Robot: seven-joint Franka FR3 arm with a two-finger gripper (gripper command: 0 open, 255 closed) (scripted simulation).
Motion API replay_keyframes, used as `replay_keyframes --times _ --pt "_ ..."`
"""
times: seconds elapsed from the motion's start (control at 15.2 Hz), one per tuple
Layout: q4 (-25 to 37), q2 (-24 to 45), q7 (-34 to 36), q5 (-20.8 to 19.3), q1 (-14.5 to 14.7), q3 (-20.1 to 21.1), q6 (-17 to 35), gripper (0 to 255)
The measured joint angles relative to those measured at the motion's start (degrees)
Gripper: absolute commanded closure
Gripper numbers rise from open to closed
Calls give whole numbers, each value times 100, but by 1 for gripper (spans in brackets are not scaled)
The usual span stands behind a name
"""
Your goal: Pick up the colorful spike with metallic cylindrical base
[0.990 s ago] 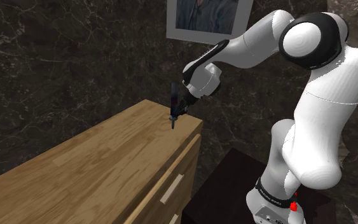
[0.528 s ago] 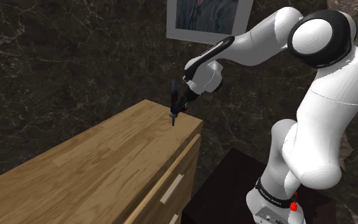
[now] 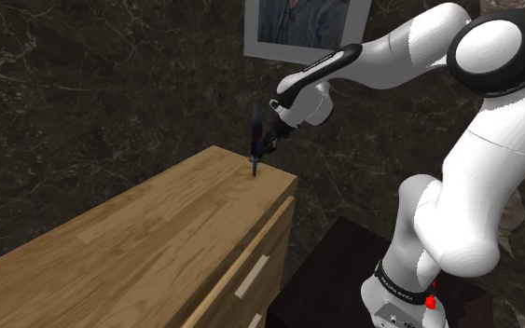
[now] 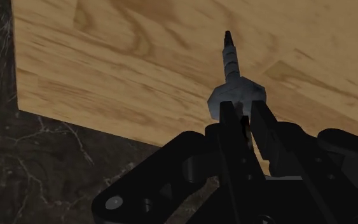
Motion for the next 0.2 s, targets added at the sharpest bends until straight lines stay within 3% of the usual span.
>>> replay_keyframes --times 0.2 --pt "54 -153 273 -292 -66 65 -101 255"
